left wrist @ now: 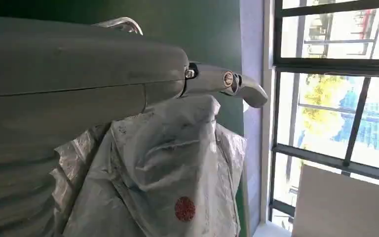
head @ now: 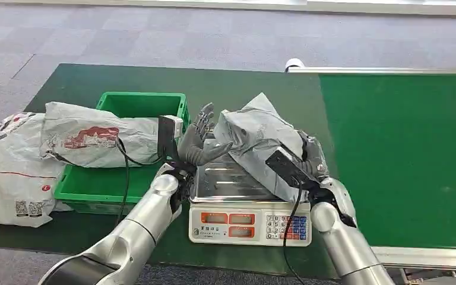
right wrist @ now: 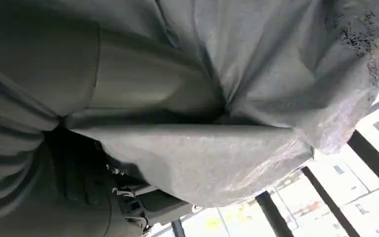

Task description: Moved the parcel from conveyor to table for the left to box.

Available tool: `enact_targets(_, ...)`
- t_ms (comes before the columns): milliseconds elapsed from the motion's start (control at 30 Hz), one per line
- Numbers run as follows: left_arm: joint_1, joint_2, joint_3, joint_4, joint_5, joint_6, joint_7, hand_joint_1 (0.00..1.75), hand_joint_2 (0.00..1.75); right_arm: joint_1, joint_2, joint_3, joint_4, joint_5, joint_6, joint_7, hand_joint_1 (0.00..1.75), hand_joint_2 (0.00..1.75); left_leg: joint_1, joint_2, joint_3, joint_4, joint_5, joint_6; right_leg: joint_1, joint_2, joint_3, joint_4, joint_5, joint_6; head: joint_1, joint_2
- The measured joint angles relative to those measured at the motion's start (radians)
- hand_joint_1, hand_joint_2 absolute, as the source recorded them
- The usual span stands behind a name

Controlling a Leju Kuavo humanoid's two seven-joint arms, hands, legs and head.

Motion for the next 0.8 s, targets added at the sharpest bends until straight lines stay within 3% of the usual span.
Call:
enact_targets(133, -0.012, -0.030, -0.045, 0.004, 0.000, 0.026, -0.051, 0.00, 1.75, 0.046, 0.070, -0.161, -0.061, -0.381, 0.147, -0.088, 0.00, 1.75, 0.000, -0.002, -0.002, 0.000, 0.000, 0.000, 0.000, -0.002, 0.000, 0.000, 0.000, 0.000, 0.000, 0.000)
enact_targets(467, -0.018, -0.049, -0.143, -0.009, -0.011, 0.025, -0.070, 0.00, 1.75, 0.050, 0.157, -0.412, -0.088, -0.349, 0.232, -0.149, 0.00, 1.75, 0.000, -0.001, -0.001, 0.000, 0.000, 0.000, -0.001, -0.001, 0.001, 0.000, 0.000, 0.000, 0.000, 0.000)
enact_targets(800, -0.020, -0.050, -0.256, -0.032, -0.135, 0.043, -0.071, 0.00, 1.75, 0.047, 0.182, -0.502, -0.089, -0.342, 0.213, -0.165, 0.00, 1.75, 0.000, -0.001, -0.001, 0.000, 0.000, 0.000, 0.000, -0.001, 0.000, 0.000, 0.000, 0.000, 0.000, 0.000)
